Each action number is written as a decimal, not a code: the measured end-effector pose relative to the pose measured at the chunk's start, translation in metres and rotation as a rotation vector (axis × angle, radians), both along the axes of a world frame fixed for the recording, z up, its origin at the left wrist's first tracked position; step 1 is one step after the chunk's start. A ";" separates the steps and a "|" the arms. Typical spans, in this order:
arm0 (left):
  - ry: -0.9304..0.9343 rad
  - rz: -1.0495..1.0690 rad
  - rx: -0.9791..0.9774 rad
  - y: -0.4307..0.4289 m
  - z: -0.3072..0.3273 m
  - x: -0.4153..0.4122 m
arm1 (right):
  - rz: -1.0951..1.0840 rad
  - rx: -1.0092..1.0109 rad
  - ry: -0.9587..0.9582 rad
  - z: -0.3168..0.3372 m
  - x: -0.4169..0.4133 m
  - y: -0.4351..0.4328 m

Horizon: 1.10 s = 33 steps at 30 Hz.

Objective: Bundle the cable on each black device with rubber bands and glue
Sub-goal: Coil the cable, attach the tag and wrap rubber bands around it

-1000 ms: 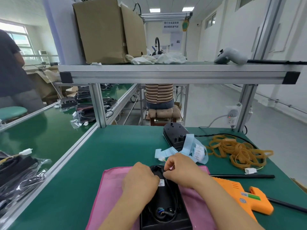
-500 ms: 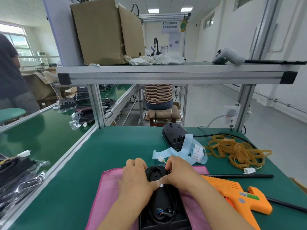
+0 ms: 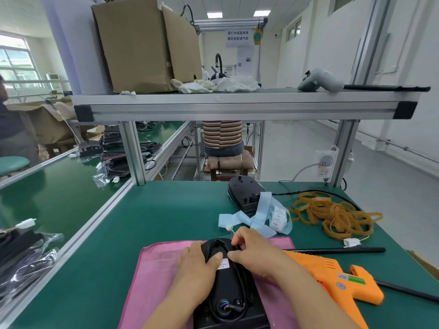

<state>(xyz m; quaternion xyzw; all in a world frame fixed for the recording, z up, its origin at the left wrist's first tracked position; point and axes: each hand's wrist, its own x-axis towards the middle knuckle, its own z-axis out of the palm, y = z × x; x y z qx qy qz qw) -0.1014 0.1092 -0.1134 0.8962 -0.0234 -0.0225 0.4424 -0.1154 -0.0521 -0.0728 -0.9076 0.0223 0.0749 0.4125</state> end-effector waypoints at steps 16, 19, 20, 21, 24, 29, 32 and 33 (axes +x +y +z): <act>-0.061 0.047 -0.294 0.006 -0.007 -0.023 | -0.615 -0.298 -0.120 -0.019 0.062 -0.122; -0.053 0.062 -0.283 0.008 -0.007 -0.023 | -0.448 -0.523 -0.023 -0.036 0.068 -0.131; -0.047 0.063 -0.280 0.008 -0.008 -0.023 | -0.406 -0.568 -0.031 -0.038 0.070 -0.133; -0.041 0.061 -0.279 0.008 -0.008 -0.023 | -0.379 -0.601 -0.053 -0.038 0.072 -0.134; -0.031 0.056 -0.283 0.008 -0.008 -0.022 | -0.383 -0.706 -0.114 -0.031 0.071 -0.134; -0.012 0.054 -0.312 0.008 -0.004 -0.024 | -0.612 -0.507 -0.089 -0.014 0.057 -0.133; -0.076 0.160 -0.335 0.011 0.000 -0.023 | -0.708 -0.277 -0.255 0.013 0.043 -0.127; -0.151 0.209 -0.345 0.011 0.007 -0.024 | -0.684 -0.193 -0.339 0.025 0.037 -0.118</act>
